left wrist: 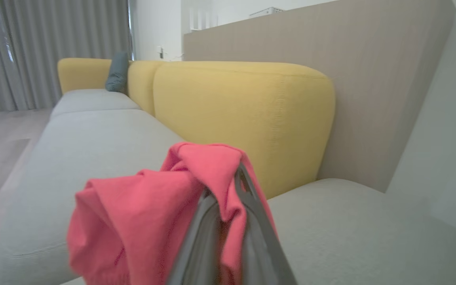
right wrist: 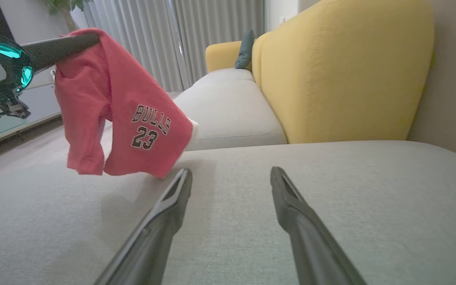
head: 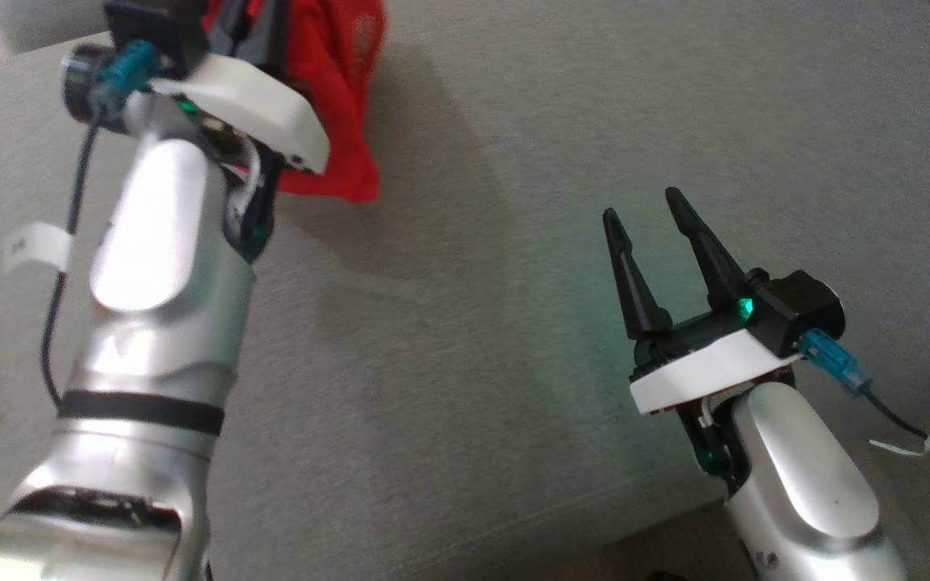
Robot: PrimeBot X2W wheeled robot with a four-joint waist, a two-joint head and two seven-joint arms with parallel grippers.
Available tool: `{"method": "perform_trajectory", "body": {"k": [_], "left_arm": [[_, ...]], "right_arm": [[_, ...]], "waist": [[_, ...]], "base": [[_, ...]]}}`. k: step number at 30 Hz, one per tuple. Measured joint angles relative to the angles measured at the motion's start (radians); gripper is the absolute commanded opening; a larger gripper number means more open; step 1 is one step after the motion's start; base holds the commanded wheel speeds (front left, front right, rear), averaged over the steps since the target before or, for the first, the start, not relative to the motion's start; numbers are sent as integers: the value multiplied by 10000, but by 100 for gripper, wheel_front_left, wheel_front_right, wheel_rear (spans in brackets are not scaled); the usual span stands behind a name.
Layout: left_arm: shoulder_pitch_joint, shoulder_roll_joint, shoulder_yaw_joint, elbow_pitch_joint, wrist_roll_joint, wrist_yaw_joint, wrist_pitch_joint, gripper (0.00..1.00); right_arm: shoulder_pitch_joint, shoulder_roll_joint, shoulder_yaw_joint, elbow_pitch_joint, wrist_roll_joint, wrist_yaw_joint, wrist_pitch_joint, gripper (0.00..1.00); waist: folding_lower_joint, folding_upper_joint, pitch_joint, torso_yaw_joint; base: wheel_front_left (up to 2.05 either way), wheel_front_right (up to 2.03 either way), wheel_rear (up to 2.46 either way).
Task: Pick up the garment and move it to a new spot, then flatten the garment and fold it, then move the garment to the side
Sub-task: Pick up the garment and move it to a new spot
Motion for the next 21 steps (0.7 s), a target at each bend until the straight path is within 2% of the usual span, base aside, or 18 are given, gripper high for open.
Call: {"method": "perform_trajectory", "body": {"k": [4, 9, 12, 13, 14, 15, 16, 21], "left_arm": [[405, -38, -750, -489, -897, 111, 2, 0], [1136, -54, -1916, -1212, -2000, 934, 0, 0], [1863, -33, -1942, -1402, -2063, 1404, 0, 0], [2158, -25, -1896, -1457, -2061, 1526, 0, 42], [2481, -15, -1818, -1521, -2050, 1611, 0, 93], [2810, -2, -1666, -1588, -1952, 1705, 0, 100], [3740, 94, -1223, -1779, -1580, 1996, 2, 100], [5184, 343, -288, -2397, -1162, 2295, 2, 100]], "right_arm": [[3, 2, 54, -52, 153, 0, 0, 100], [20, 2, 50, -56, 196, 0, 0, 100], [27, 4, -15, -56, 196, 0, 0, 100], [27, 4, -27, -54, 196, 0, 0, 100], [27, 6, -42, -50, 196, 0, 0, 100], [27, 6, -50, -50, 194, 0, 0, 100], [34, 8, -100, -36, 163, 0, 0, 100], [52, 10, -207, 27, -13, 0, 0, 100]], "waist": [[0, 0, 38, -718], [0, 0, 30, -1191], [0, 0, -11, -1087], [0, 0, -27, -1022], [0, 0, -49, -946], [0, 0, -74, -867], [0, 0, -157, -581], [0, 0, -368, 31]], "base": [[0, 0, 0], [0, 0, 0], [0, 0, 0], [0, 0, 0], [0, 0, 0], [0, 0, 0], [0, 0, 0], [0, 0, 0]]}}
